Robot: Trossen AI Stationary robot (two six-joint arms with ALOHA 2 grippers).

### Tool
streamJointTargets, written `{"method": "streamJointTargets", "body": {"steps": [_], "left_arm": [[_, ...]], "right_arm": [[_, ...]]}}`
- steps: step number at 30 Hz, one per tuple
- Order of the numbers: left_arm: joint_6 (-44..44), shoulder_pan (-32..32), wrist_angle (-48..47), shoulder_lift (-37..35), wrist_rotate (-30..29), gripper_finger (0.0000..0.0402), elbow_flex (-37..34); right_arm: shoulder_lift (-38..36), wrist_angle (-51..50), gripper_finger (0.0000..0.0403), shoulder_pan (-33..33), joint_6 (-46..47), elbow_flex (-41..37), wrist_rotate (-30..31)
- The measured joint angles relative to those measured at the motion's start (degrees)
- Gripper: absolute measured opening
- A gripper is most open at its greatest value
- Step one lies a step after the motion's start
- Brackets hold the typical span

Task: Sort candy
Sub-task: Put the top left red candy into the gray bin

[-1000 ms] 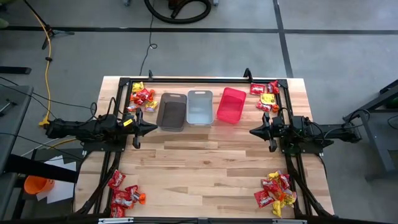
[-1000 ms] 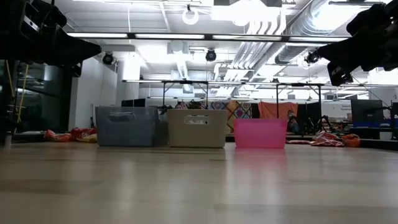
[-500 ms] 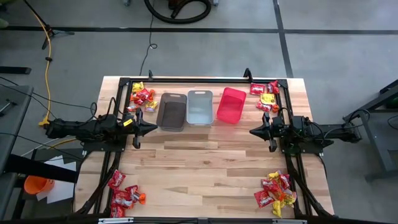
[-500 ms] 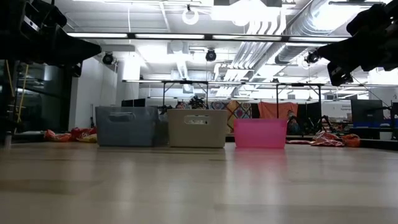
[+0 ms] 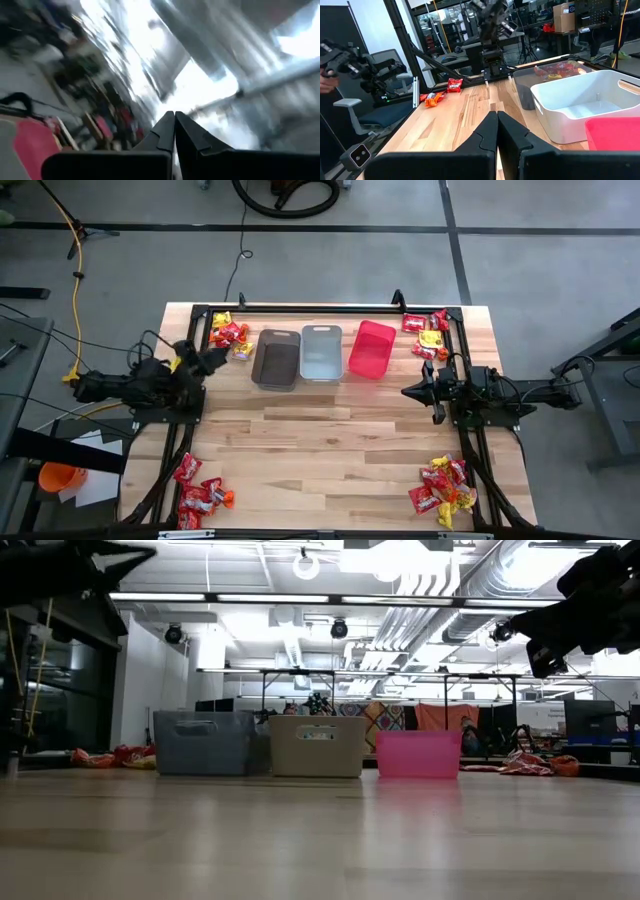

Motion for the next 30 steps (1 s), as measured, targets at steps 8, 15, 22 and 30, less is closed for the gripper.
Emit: {"method": "streamJointTargets", "body": {"steps": [8, 15, 22, 30], "left_arm": [[-5.9, 0.1, -1.2, 14.4, -4.3, 0.0038, 8.0], [0.1, 0.2, -8.7, 43.5, 4.1, 0.0115, 27.2], [1.8, 5.5, -58.1, 57.5, 5.9, 0.0180, 50.5], [-2.8, 19.5, -98.3, 59.3, -2.0, 0.0195, 61.9]], "right_arm": [[0.0, 0.0, 0.0000, 0.0, 0.0, 0.0, 0.0], [0.0, 0.0, 0.0000, 0.0, 0.0, 0.0, 0.0], [0.0, 0.0, 0.0000, 0.0, 0.0, 0.0, 0.0], [0.0, 0.0, 0.0000, 0.0, 0.0, 0.0, 0.0]]}}
